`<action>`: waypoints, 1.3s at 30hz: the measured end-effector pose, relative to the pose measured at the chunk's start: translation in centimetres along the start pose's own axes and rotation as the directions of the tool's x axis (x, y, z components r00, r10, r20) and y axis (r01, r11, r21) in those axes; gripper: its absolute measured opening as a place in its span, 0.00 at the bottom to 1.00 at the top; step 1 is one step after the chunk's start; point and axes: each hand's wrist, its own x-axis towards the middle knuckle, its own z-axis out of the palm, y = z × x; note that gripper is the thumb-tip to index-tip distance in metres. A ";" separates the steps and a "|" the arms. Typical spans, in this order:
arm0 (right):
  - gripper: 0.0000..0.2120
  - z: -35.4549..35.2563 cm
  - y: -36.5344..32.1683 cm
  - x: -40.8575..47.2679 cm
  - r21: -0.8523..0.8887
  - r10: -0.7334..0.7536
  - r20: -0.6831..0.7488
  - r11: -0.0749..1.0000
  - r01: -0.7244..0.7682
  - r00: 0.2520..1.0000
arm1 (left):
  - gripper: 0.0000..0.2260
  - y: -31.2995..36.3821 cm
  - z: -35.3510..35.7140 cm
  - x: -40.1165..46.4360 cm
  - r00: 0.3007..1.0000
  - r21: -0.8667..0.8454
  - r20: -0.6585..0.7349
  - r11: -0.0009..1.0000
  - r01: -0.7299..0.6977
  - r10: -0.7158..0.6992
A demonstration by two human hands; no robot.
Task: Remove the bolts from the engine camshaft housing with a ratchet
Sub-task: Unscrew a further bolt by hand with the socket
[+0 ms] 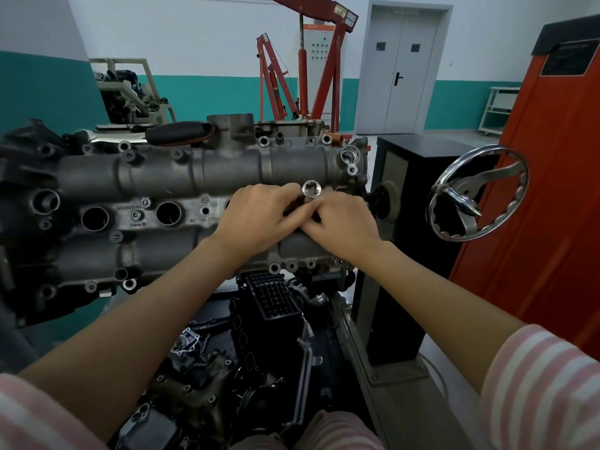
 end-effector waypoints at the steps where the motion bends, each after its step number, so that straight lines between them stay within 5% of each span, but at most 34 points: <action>1: 0.09 0.0 0.0 0.0 0.003 0.005 0.002 1.000 -0.005 1.000 | 0.28 0.1 0.0 0.0 1.000 0.009 0.007 1.000 -0.001 0.000; 11: 0.19 0.1 0.4 0.4 -0.077 0.014 0.065 0.997 -0.009 0.998 | 0.12 0.2 -0.1 0.0 1.000 -0.010 -0.013 1.000 -0.025 0.024; 23: 0.13 0.5 0.6 0.2 -0.078 0.033 0.059 0.997 -0.028 0.998 | 0.25 0.0 0.1 -0.1 0.999 -0.006 -0.030 1.000 -0.023 0.023; 35: 0.11 0.1 0.2 0.4 -0.079 0.042 0.094 0.996 -0.034 0.995 | 0.14 0.3 0.0 -0.1 0.996 0.023 -0.064 0.998 -0.061 0.062; 39: 0.12 0.0 0.0 0.2 -0.032 0.032 0.057 0.999 -0.030 0.998 | 0.22 0.1 0.2 -0.1 0.996 0.032 -0.080 0.999 -0.029 0.031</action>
